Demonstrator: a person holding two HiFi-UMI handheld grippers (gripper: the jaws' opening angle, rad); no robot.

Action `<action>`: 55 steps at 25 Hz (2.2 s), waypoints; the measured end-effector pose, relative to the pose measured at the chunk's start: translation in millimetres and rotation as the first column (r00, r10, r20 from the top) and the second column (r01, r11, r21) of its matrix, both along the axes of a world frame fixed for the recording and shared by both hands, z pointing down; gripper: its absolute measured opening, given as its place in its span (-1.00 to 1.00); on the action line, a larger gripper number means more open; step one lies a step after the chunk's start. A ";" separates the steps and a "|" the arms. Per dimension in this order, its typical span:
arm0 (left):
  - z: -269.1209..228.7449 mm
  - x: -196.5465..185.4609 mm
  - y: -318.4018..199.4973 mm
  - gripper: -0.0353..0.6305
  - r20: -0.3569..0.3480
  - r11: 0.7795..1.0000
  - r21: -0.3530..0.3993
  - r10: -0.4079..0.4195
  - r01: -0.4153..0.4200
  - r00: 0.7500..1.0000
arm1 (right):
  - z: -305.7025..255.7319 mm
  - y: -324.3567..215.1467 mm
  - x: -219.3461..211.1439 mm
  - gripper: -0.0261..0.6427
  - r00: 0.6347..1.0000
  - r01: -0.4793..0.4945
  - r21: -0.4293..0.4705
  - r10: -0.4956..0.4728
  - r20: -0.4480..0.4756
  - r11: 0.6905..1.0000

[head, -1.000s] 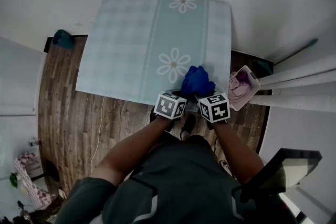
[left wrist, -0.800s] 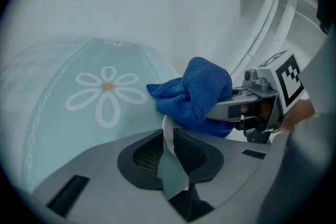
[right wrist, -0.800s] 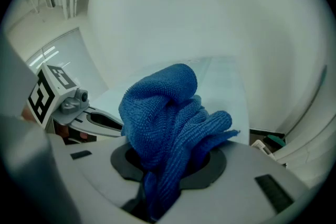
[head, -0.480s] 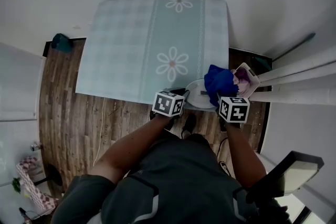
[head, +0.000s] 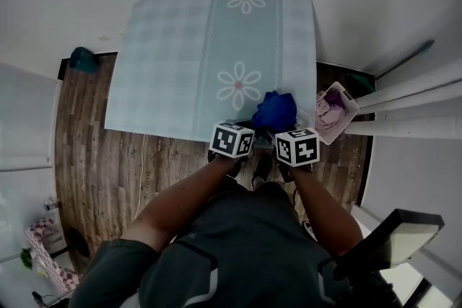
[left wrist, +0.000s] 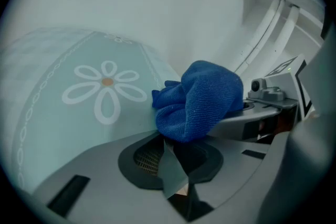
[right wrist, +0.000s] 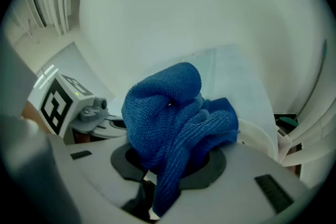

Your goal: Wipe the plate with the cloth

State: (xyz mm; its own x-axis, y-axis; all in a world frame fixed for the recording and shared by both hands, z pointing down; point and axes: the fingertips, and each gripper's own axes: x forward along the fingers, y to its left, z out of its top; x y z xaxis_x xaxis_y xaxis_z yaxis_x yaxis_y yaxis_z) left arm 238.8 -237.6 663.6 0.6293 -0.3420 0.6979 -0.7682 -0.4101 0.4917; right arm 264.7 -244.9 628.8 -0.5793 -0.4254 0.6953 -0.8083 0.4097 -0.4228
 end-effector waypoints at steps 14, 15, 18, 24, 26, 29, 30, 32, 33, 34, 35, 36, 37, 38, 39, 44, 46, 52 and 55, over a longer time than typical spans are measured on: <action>0.3 -1.6 1.2 -0.71 0.013 1.000 0.004 -0.004 0.004 1.000 | 4.9 2.0 108.0 -0.54 0.977 -0.180 0.020 0.181 -0.109 0.984; 0.5 -1.1 1.4 -0.71 0.014 1.000 0.002 -0.008 0.008 1.000 | 3.0 1.4 112.5 -0.54 0.972 -0.201 0.029 0.203 -0.119 0.979; -3.7 1.2 -0.9 -0.71 0.020 1.000 -0.003 -0.007 0.007 1.000 | -2.5 0.0 116.5 -0.54 0.958 -0.269 0.027 0.270 -0.096 0.963; -11.5 1.1 -1.5 -0.71 0.009 1.000 -0.011 0.008 -0.008 1.000 | -13.3 22.9 35.7 -0.54 0.998 -0.065 0.002 0.065 -0.002 0.998; -12.1 1.5 -1.6 -0.71 0.013 1.000 -0.008 0.018 -0.018 1.000 | -4.9 31.4 10.5 -0.54 1.000 -0.002 -0.031 0.002 0.011 1.000; -11.4 0.5 -0.8 -0.71 0.030 0.999 -0.003 0.038 -0.038 0.999 | 6.8 35.5 -2.0 -0.54 0.999 0.038 -0.059 -0.038 -0.011 0.998; -11.3 0.3 -0.8 -0.71 0.034 0.999 -0.002 0.042 -0.042 0.999 | 8.9 35.0 0.5 -0.54 0.999 0.042 -0.067 -0.044 -0.022 0.997; -11.2 -0.1 -1.1 -0.71 0.045 0.999 0.001 0.045 -0.045 0.998 | 13.5 32.7 14.0 -0.54 0.998 0.036 -0.079 -0.040 -0.052 0.996; -10.9 -0.2 -1.3 -0.71 0.052 0.999 0.000 0.046 -0.046 0.998 | 16.0 31.1 24.3 -0.54 0.998 0.021 -0.083 -0.027 -0.063 0.996; -10.6 -0.1 -1.5 -0.71 0.059 0.999 -0.002 0.047 -0.047 0.997 | 17.7 29.8 36.1 -0.54 0.998 -0.002 -0.085 -0.004 -0.068 0.996; -10.5 0.1 -1.7 -0.71 0.063 0.999 -0.006 0.048 -0.048 0.997 | 18.2 28.9 48.3 -0.54 0.997 -0.028 -0.085 0.022 -0.073 0.996; -10.4 0.4 -1.9 -0.71 0.065 0.999 -0.010 0.049 -0.049 0.997 | 17.4 28.0 60.4 -0.54 0.995 -0.053 -0.080 0.046 -0.085 0.995; -10.5 0.4 -1.9 -0.71 0.066 0.999 -0.013 0.050 -0.050 0.997 | 15.7 27.2 71.6 -0.54 0.993 -0.073 -0.070 0.065 -0.103 0.995; -10.7 0.3 -1.6 -0.71 0.065 0.999 -0.014 0.050 -0.049 0.997 | 13.6 26.4 82.0 -0.54 0.989 -0.090 -0.058 0.082 -0.122 0.994; -10.8 0.1 -1.2 -0.71 0.066 0.999 -0.016 0.048 -0.047 0.997 | 11.4 25.6 91.8 -0.54 0.985 -0.108 -0.047 0.101 -0.137 0.993; -10.5 0.6 -0.9 -0.71 0.069 0.999 -0.019 0.038 -0.037 0.997 | 1.3 24.8 132.9 -0.54 0.954 -0.240 0.010 0.237 -0.184 0.971; -11.1 0.8 -1.2 -0.71 0.068 0.999 -0.018 0.036 -0.035 0.997 | -9.4 29.0 127.5 -0.54 0.954 -0.252 0.038 0.255 -0.155 0.967; -11.6 0.7 -2.1 -0.71 0.063 0.999 -0.014 0.031 -0.030 0.998 | -25.7 47.5 33.8 -0.54 0.998 -0.061 0.052 0.062 -0.032 0.997; -11.1 0.5 -1.1 -0.71 0.064 0.999 -0.025 0.026 -0.024 0.998 | -10.8 56.2 -5.9 -0.54 1.000 0.011 0.030 -0.010 -0.009 0.999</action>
